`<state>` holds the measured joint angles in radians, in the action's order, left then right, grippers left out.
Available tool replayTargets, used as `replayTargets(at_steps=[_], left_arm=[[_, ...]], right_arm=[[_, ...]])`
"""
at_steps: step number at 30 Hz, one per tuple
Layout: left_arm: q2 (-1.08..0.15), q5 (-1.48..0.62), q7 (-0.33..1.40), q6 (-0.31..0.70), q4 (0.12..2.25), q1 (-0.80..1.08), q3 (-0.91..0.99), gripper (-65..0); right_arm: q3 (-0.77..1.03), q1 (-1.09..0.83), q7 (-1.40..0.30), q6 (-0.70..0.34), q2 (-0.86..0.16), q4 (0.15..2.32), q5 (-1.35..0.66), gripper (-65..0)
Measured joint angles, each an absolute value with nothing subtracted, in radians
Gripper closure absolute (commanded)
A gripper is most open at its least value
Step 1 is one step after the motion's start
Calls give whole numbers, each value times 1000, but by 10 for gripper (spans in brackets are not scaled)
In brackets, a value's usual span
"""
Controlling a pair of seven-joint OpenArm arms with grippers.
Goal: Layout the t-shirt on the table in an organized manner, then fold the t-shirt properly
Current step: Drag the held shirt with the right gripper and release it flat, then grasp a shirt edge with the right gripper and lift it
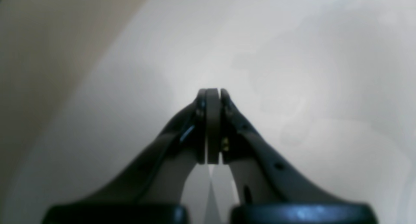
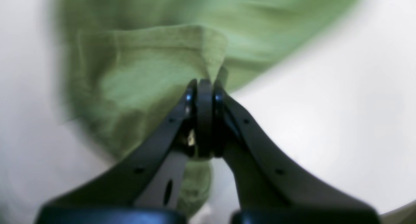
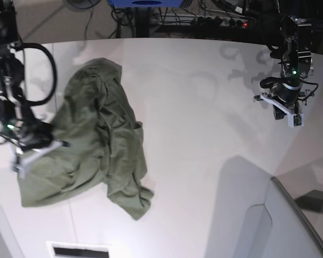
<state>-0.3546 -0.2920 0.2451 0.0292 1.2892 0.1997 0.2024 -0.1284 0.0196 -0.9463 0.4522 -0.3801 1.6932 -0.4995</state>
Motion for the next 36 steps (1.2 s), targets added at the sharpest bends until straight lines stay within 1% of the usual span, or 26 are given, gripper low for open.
replayTargets(at_steps=[3,7,9,11,14,16,17,20,21,23,25,26,27,29,31,34,35,36], left_arm=[[-354,-292,247,30,1291,197,201,0],[-354,-292,244,29,1292,197,202,0],[-355,-292,245,30,1293,197,202,0],[-356,-292,244,29,1292,197,202,0],[-354,-292,244,28,1292,197,201,0],[-357,-292,244,25,1292,195,171,0],[-361,-292,244,24,1292,195,155,0],[-362,-292,244,29,1292,195,126,0],[-359,-292,244,30,1293,195,123,0],[-354,-293,243,30,1293,195,124,0],[-356,-292,244,28,1292,194,126,0],[-355,-292,243,27,1292,194,126,0],[-355,-292,244,27,1292,192,126,0],[-356,-293,245,27,1292,178,125,0],[-359,-293,242,27,1291,164,129,0],[-357,-293,238,30,1296,163,127,0],[-355,-292,244,30,1296,167,128,0],[-355,-291,245,29,1296,170,130,0]], right_arm=[[138,-67,-943,455,-379,1693,-498,0],[427,-129,-886,452,-332,1615,-495,0],[508,-145,-870,449,-316,1533,-496,0],[516,-141,-851,459,-319,1432,-484,-2],[515,-117,-860,460,-306,1371,-493,-6],[516,-102,-857,461,-295,1376,-495,-59],[516,-98,-858,461,-290,1387,-494,-98],[513,-117,-865,464,-288,1471,-493,-233],[512,-135,-863,467,-290,1521,-490,-287],[445,-176,-853,482,-302,1658,-457,-419],[306,-197,-849,467,-314,1793,-471,-531],[219,-191,-855,455,-318,1843,-495,-570],[123,-181,-857,437,-329,1876,-505,-578],[-86,-141,-862,416,-357,1884,-501,-560],[-288,-65,-867,416,-375,1831,-503,-506],[-469,45,-856,442,-350,1709,-496,-414],[-507,72,-855,448,-333,1666,-486,-393],[-534,89,-852,448,-314,1629,-494,-387]])
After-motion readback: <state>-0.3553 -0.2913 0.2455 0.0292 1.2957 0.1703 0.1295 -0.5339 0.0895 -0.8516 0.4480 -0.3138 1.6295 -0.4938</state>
